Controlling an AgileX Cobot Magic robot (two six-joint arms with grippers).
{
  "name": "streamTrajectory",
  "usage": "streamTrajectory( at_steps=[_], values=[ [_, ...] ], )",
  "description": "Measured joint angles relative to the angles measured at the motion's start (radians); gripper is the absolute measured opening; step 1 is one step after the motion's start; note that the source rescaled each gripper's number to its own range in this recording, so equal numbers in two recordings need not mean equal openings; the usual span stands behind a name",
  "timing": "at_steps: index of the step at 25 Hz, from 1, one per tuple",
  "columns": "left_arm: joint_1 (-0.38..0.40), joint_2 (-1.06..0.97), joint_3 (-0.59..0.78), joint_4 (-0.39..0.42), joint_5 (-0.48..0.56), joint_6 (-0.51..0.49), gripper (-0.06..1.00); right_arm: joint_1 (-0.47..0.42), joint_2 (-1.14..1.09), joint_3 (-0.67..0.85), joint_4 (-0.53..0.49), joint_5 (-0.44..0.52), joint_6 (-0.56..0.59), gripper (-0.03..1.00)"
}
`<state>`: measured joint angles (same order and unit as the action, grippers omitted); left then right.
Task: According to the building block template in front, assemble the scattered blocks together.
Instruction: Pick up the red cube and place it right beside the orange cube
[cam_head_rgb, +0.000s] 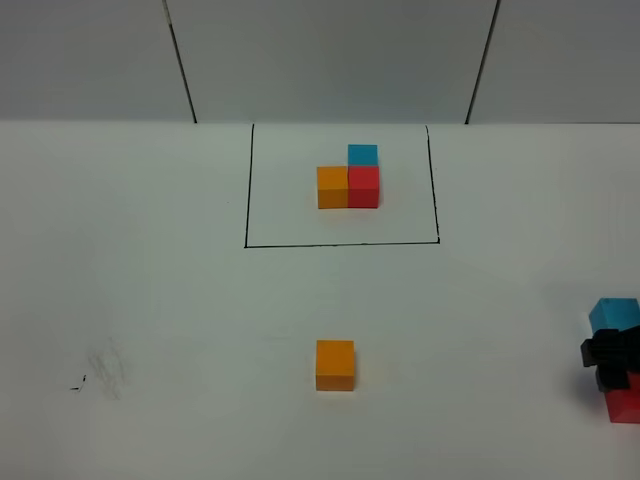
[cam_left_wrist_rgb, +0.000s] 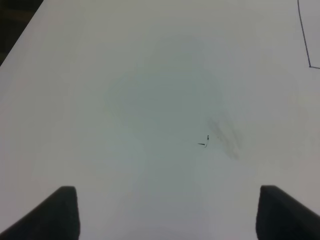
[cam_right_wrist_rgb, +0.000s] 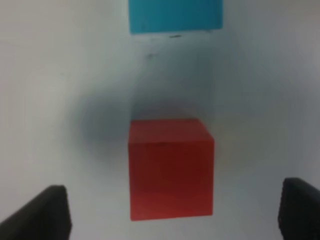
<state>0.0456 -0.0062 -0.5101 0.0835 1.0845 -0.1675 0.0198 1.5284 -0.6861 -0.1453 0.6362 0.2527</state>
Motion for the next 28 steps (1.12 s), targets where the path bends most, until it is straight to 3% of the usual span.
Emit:
streamTrajectory(
  at_steps=[8,18,22,26,28],
  values=[
    [0.000,0.000,0.000,0.000,0.000,0.000,0.57,-0.010,0.069,0.037,0.003,-0.115,0.000,0.79],
    [0.000,0.000,0.000,0.000,0.000,0.000,0.57,-0.051,0.106,0.042,0.005,-0.133,-0.011,0.78],
    [0.000,0.000,0.000,0.000,0.000,0.000,0.57,-0.052,0.106,0.042,0.005,-0.150,-0.011,0.61],
    [0.000,0.000,0.000,0.000,0.000,0.000,0.57,-0.052,0.114,0.042,0.008,-0.157,-0.019,0.27],
    [0.000,0.000,0.000,0.000,0.000,0.000,0.57,-0.052,0.114,0.042,0.011,-0.157,-0.030,0.27]
  ],
)
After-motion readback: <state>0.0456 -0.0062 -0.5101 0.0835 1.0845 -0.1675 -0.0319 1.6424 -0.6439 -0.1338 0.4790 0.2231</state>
